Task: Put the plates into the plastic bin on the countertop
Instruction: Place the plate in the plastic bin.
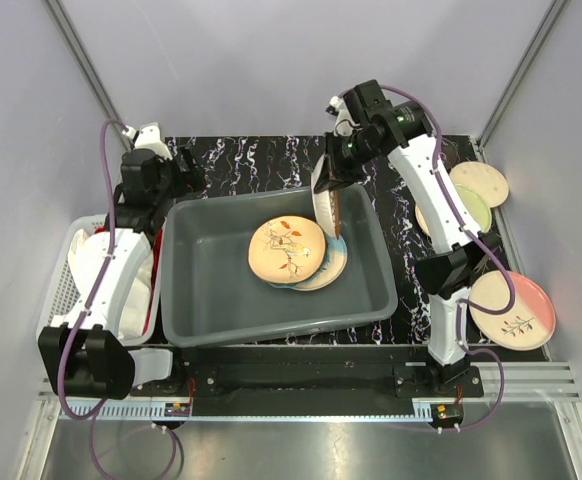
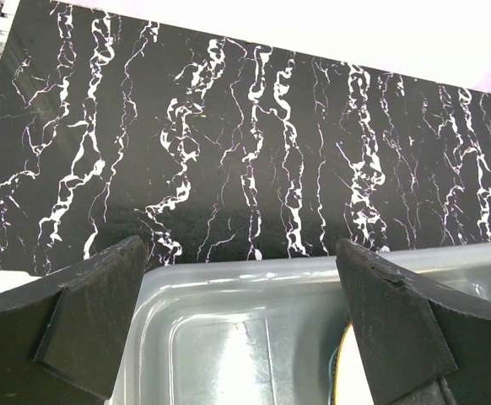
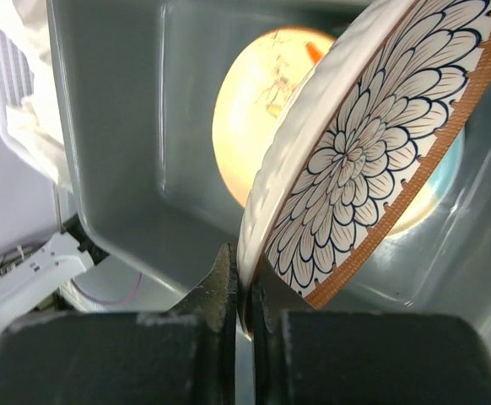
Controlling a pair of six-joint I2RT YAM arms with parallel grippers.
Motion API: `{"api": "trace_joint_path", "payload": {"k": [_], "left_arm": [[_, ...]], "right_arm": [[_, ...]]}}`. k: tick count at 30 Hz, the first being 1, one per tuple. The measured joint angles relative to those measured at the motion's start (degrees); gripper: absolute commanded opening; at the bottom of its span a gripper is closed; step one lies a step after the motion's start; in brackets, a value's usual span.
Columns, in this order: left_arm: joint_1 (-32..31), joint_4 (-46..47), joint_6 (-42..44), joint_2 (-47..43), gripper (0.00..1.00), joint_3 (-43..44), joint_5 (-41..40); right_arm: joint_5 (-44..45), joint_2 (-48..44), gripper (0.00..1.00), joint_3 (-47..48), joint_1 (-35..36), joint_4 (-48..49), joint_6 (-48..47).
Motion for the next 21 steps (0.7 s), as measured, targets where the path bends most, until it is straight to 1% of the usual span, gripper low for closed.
{"api": "trace_joint_path", "payload": {"k": [4,8,10,15,21], "left_arm": [[-0.33,0.07,0.0,-1.88,0.99,-1.29,0.0],[-0.48,0.09,0.02,-2.21,0.99,-1.53,-0.02],[-0.48,0.13,0.02,-2.21,0.99,-1.53,-0.02],[-0.48,0.26,0.0,-2.21,0.99,-1.53,-0.02],[-0.48,0.26,0.04,-2.21,0.99,-1.53,-0.02]], "right_arm": [[-1.7,-1.68,0.0,-4.59,2.05,0.72,-0.35],[-2.75,-4.46,0.0,-10.62,2.62,1.38,-0.87],[-2.23,-5.7,0.0,-13.18,2.6,1.33,-1.4],[-0.31,-6.69,0.0,-15.5,2.58,1.11,-2.93],[2.4,-7.04,0.0,-20.98,2.56,3.26,-5.05]]}}
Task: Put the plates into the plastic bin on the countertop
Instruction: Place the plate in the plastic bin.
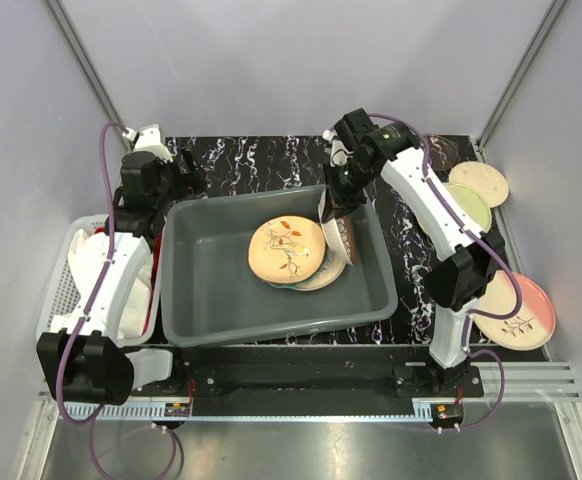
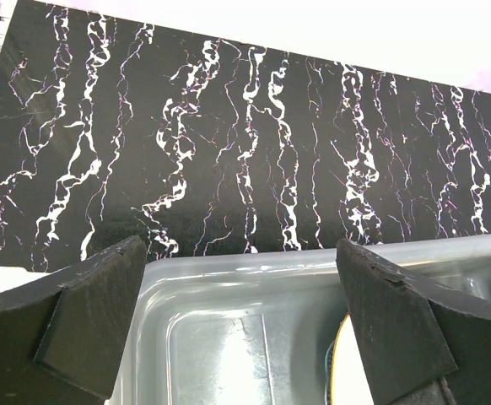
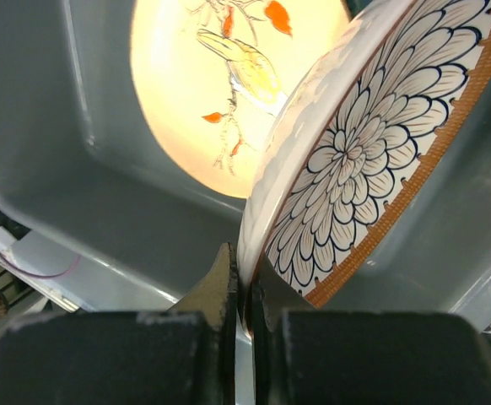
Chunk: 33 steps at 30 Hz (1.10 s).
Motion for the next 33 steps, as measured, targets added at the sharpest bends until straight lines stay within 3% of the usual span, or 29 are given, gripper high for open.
{"api": "trace_joint_path", "payload": {"k": [13,24,33], "left_arm": [[0.0,0.0,0.07,0.0,0.99,0.0,0.0],[0.0,-0.04,0.15,-0.39,0.99,-0.61,0.0],[0.0,-0.04,0.17,-0.39,0.99,-0.68,0.0]], "right_arm": [[4.39,-0.13,0.0,-9.27,-0.09,5.84,-1.75],[5.4,-0.11,0.42,-10.21,-0.09,10.29,-1.2],[5.66,-0.13,0.59,-10.21,-0.09,11.47,-0.79]]}}
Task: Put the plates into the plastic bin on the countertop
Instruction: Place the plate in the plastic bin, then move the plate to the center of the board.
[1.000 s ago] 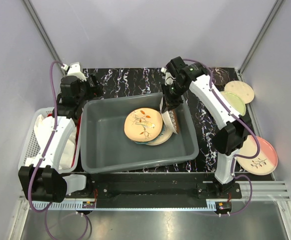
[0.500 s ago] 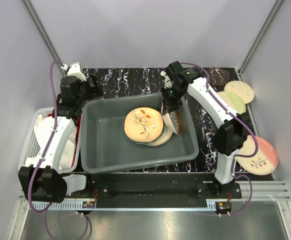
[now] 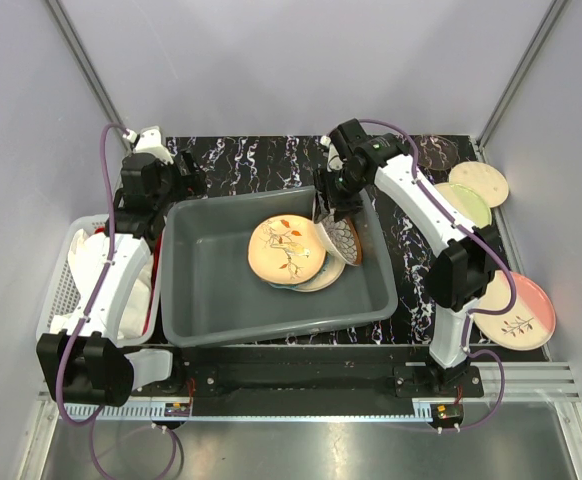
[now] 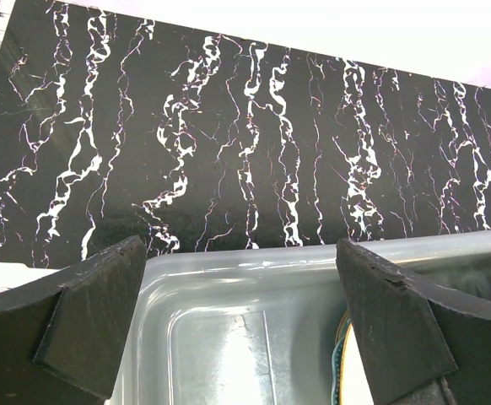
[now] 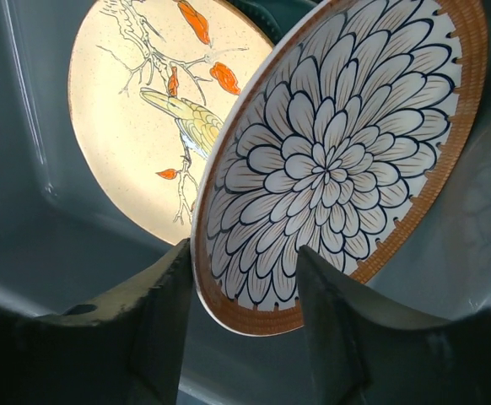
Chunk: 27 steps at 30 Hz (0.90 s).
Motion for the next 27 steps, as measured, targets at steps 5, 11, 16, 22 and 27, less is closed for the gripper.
{"api": "trace_joint_path", "payload": {"k": [5,11,16,22,27], "left_arm": [[0.0,0.02,0.0,0.0,0.99,-0.13,0.0],[-0.02,0.0,0.0,0.0,0.99,-0.24,0.0],[0.0,0.02,0.0,0.0,0.99,-0.24,0.0],[0.0,0.02,0.0,0.0,0.99,-0.24,0.0],[0.0,0.02,0.0,0.0,0.99,-0.24,0.0]], "right_arm": [[-0.11,-0.04,0.66,-0.13,0.0,0.7,0.33],[-1.16,-0.5,0.71,-1.16,0.0,2.56,0.7],[-1.44,-3.61,0.78,-3.63,0.0,4.7,0.74],[-1.42,-7.85,0.8,-4.92,0.0,6.64,1.4],[0.72,-10.27,0.87,-4.66,-0.15,7.8,2.38]]}}
